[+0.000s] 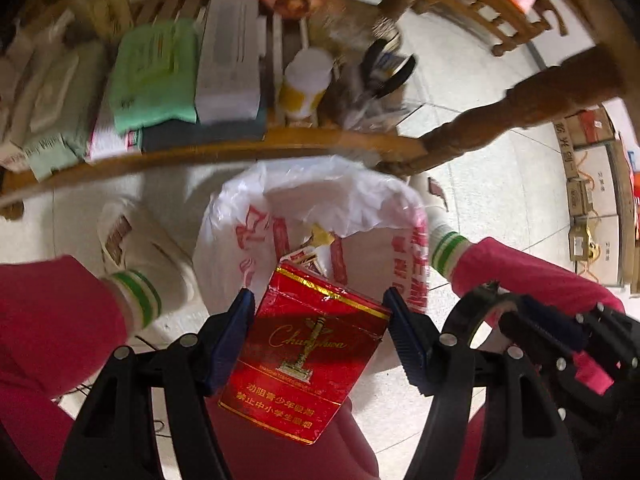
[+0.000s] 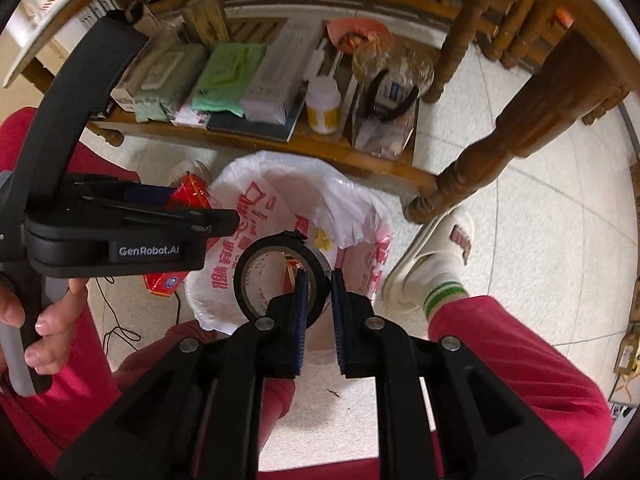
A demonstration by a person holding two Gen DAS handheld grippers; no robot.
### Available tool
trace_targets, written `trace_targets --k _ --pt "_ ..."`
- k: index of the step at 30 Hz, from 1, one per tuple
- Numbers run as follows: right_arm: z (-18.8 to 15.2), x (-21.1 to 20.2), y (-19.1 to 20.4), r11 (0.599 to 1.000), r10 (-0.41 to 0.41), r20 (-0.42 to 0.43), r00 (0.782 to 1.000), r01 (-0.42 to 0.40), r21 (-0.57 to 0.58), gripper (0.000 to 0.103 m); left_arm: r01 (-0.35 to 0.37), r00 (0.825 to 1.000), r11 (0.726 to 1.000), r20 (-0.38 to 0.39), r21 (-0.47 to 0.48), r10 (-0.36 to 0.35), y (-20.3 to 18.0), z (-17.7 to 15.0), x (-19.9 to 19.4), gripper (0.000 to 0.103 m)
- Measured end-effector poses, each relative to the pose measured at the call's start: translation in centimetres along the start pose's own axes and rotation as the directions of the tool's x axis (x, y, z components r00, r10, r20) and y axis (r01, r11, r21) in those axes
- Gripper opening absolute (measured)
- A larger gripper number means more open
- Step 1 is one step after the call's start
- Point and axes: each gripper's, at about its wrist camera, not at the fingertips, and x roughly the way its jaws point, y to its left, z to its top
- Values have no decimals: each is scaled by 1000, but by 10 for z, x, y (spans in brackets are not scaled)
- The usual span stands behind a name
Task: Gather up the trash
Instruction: 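Open both grippers over the white bag to drop the red box and tape roll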
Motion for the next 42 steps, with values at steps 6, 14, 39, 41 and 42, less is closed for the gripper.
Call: trace_targets --k 6,14,39,41,42 --pt "5 33 -2 1000 6 -42 999 -5 15 13 2 999 998 -52 -56 -5 15 6 25 65" --pt "9 75 -2 997 53 -105 993 -48 53 13 13 995 997 -96 -77 -21 21 19 52 65" --pt "16 110 -7 989 117 -165 979 -101 104 14 11 977 992 -211 -126 -38 23 23 90 66" --pt "17 109 -6 989 119 -162 980 -103 103 15 8 975 991 -221 -131 -36 24 23 92 68" --pt "17 109 -6 990 118 -161 980 -102 102 19 4 975 991 -222 -133 -33 25 23 92 70"
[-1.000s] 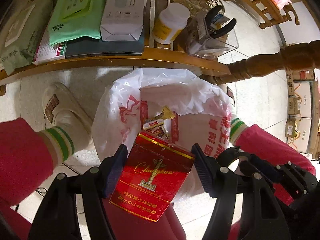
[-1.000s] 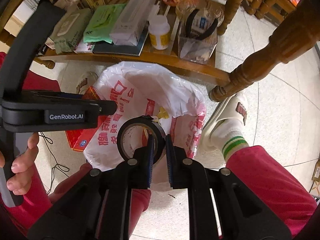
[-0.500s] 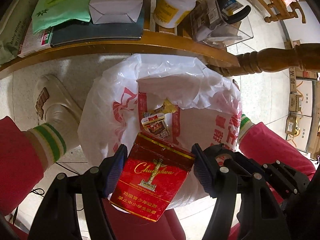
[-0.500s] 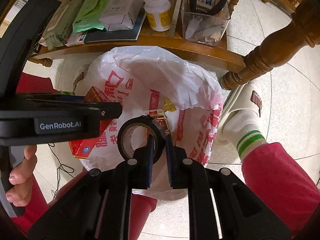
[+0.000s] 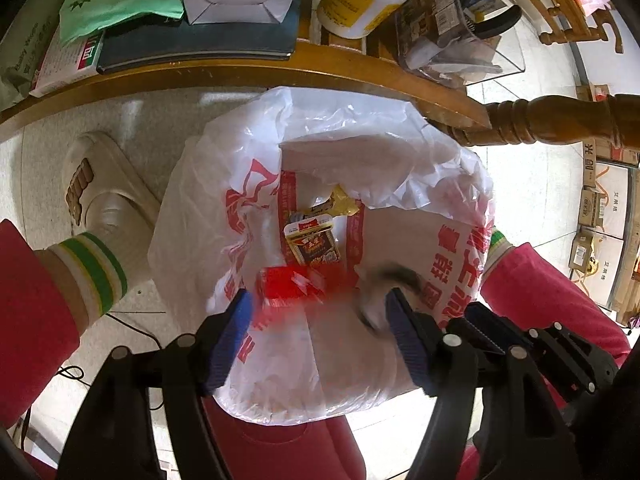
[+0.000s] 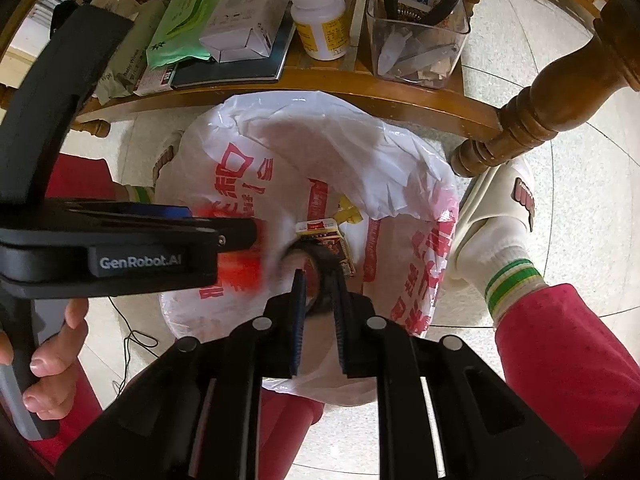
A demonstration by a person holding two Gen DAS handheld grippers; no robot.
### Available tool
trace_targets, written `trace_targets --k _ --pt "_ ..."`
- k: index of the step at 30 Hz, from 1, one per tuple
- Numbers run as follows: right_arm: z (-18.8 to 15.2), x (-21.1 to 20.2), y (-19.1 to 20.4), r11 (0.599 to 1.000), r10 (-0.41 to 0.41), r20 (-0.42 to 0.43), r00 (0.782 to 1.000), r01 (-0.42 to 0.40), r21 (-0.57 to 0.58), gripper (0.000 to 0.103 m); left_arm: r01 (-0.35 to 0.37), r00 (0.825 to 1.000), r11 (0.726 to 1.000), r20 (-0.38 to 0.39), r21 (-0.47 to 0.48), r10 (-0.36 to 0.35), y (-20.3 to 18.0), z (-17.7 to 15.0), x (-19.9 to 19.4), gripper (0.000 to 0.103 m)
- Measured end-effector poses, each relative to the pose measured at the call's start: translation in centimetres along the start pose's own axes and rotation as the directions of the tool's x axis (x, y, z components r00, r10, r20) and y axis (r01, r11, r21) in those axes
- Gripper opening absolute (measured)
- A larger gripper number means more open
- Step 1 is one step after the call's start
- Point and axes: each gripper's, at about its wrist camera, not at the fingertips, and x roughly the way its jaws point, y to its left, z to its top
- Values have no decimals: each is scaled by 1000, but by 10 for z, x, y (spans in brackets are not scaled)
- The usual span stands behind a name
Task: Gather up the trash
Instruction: 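Open both grippers over the white bag to drop the red box and tape roll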
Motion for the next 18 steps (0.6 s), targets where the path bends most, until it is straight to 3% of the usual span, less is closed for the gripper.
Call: trace_targets --k 3,18 --pt "0 -2 1 1000 -3 8 1000 3 -2 31 1 1000 1000 1 -6 -1 1 0 0 72" --pt "2 -3 2 1000 -3 13 1000 3 -7 31 -8 1000 1000 4 12 8 -2 -2 -2 73"
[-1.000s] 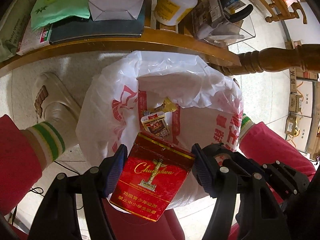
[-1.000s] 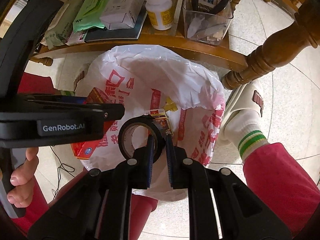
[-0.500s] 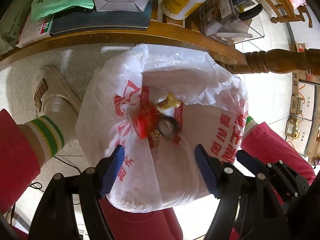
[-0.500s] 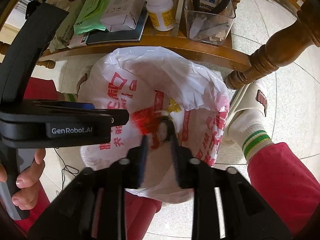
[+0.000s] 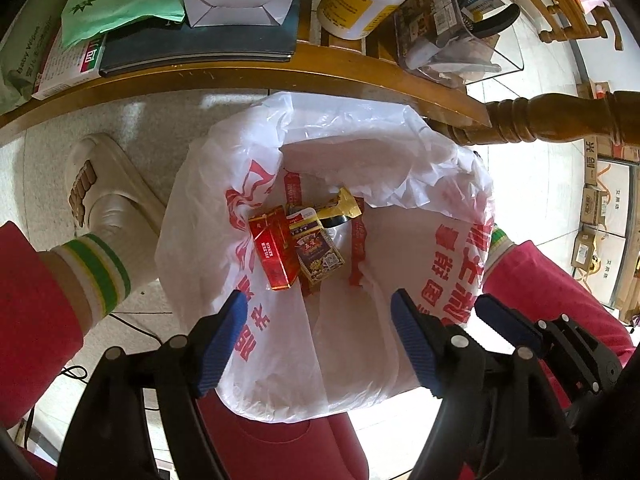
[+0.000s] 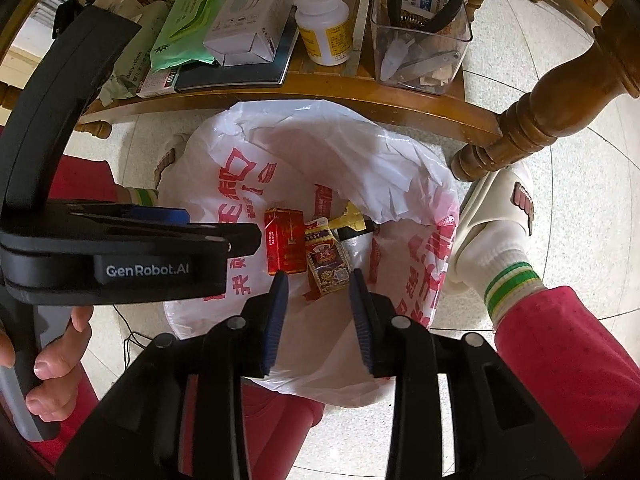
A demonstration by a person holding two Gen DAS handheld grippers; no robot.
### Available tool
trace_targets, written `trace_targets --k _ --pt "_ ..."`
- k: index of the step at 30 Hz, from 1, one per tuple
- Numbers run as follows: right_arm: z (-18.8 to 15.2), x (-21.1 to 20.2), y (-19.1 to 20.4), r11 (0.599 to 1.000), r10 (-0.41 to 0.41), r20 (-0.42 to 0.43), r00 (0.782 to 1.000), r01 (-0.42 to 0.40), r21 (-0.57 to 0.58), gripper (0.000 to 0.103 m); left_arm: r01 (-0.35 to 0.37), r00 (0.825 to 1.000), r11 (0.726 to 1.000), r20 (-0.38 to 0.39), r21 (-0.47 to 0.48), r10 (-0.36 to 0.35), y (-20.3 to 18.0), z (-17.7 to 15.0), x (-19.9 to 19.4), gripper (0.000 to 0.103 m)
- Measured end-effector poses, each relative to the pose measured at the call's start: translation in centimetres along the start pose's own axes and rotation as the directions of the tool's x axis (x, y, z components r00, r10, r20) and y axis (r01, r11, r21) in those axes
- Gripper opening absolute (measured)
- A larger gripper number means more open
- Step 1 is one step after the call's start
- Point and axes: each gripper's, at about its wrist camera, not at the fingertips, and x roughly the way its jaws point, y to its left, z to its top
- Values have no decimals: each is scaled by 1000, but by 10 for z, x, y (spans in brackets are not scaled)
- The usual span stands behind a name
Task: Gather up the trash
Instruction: 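Open both grippers over the white bag to drop the red box and tape roll, then raise both tools from the bag back over the table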
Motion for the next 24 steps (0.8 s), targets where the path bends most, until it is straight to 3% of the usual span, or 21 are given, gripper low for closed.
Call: trace_targets --k 7,12,14,16,18,22,24 --pt "-2 -7 4 1000 -3 20 1000 3 -9 32 -11 1000 1000 20 22 11 -6 -3 -8 73" --pt "-12 -34 5 1000 6 70 998 -6 -4 32 -54 997 996 67 66 49 -11 -16 -30 73" --pt "-20 -54 4 1000 25 104 994 -25 0 35 -78 993 992 93 96 69 -13 -28 -47 73" --pt "-28 -79 2 999 40 151 988 -42 7 50 -103 989 986 120 129 87 -15 -42 -66 73" --pt "-39 -118 -2 997 66 223 973 -70 11 60 -112 981 976 175 188 79 -18 -63 -100 73" --pt "-50 -196 -5 997 72 355 932 -68 -24 64 -152 959 947 274 282 72 -20 -98 -180 79" --pt "-51 -242 -6 997 71 425 903 -50 -59 69 -176 939 930 338 322 61 -22 -112 -232 81"
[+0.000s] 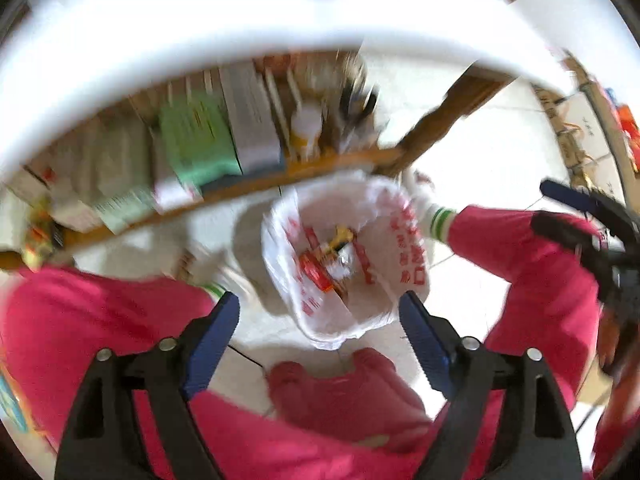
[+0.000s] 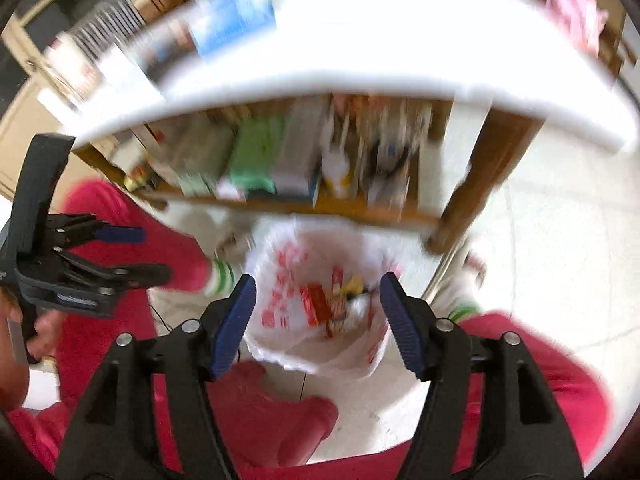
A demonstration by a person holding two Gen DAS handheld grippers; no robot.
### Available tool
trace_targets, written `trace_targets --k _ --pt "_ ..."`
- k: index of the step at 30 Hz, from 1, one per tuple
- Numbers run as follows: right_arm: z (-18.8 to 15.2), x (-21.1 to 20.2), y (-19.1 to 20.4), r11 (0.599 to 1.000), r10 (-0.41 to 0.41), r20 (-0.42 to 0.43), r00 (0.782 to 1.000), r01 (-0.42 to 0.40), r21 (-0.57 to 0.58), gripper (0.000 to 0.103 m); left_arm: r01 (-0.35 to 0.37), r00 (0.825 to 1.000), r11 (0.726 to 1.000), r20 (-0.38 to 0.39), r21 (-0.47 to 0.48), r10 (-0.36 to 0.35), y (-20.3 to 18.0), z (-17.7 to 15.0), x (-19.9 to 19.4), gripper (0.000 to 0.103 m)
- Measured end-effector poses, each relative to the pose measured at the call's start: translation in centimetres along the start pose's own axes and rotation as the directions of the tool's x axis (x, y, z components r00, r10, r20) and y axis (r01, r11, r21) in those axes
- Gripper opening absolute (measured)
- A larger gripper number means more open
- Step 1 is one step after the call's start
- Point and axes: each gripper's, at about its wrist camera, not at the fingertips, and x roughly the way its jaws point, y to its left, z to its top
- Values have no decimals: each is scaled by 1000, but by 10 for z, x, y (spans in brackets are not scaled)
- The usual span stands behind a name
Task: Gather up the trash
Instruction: 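Raise both tools from the bag back over the table, then grasp the white medicine box with the left gripper while the right gripper grasps the crumpled tissue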
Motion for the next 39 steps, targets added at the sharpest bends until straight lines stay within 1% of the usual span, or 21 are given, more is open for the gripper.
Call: trace_targets --k 1,2,4,6,7,8,9,11,15,16,19,20,22,24,27,31,34,37,39 --pt "9 -19 2 999 -6 35 999 7 -31 74 -14 999 1000 32 22 13 1 4 -23 85" --pt "19 -42 6 997 -16 75 997 21 -72 77 -34 997 998 74 61 29 2 11 -54 87" --pt "36 -73 12 992 -11 123 992 26 -126 84 -91 988 986 140 140 71 4 25 -104 91" --pt "57 -106 14 987 9 166 986 18 -157 88 -140 979 971 172 192 107 4 38 -138 95" --pt "65 -119 15 986 24 182 983 6 -167 89 -177 972 960 192 217 136 6 47 -160 95" --pt "78 -137 15 984 41 206 978 -4 -177 89 -195 968 953 202 233 149 6 53 -172 95" --pt "84 -147 15 983 43 219 975 -3 -181 90 -205 967 944 205 259 154 5 58 -185 95" --pt "101 -167 16 979 44 239 970 5 -202 92 -197 971 926 195 323 139 5 70 -208 95" --pt "130 -190 16 968 26 252 967 39 -249 93 -191 975 885 183 425 123 0 88 -232 95" --pt "138 -192 19 965 23 250 968 44 -260 93 -188 977 874 180 449 117 -1 91 -234 95" --pt "161 -194 25 953 40 228 973 31 -301 93 -197 977 827 172 526 123 -5 103 -235 95" --pt "166 -193 26 950 44 223 974 29 -311 93 -203 977 806 167 555 130 -6 108 -232 95" --pt "177 -194 28 944 45 208 977 26 -329 93 -193 981 774 145 604 132 -7 120 -222 95" --pt "191 -188 29 937 39 189 981 30 -349 93 -176 984 755 118 632 131 -7 131 -213 95" --pt "214 -172 31 928 33 152 988 26 -371 93 -143 989 742 71 655 128 -4 150 -194 95" --pt "238 -152 34 914 35 112 993 13 -405 93 -99 992 734 8 672 126 1 176 -170 95" --pt "250 -135 37 904 35 77 996 1 -428 93 -81 990 724 -31 685 140 5 191 -153 95" --pt "258 -117 41 893 33 38 999 -13 -450 93 -55 988 720 -68 691 140 8 202 -138 95" --pt "262 -105 44 885 29 15 999 -19 -465 93 -41 986 712 -85 701 140 8 205 -130 95"
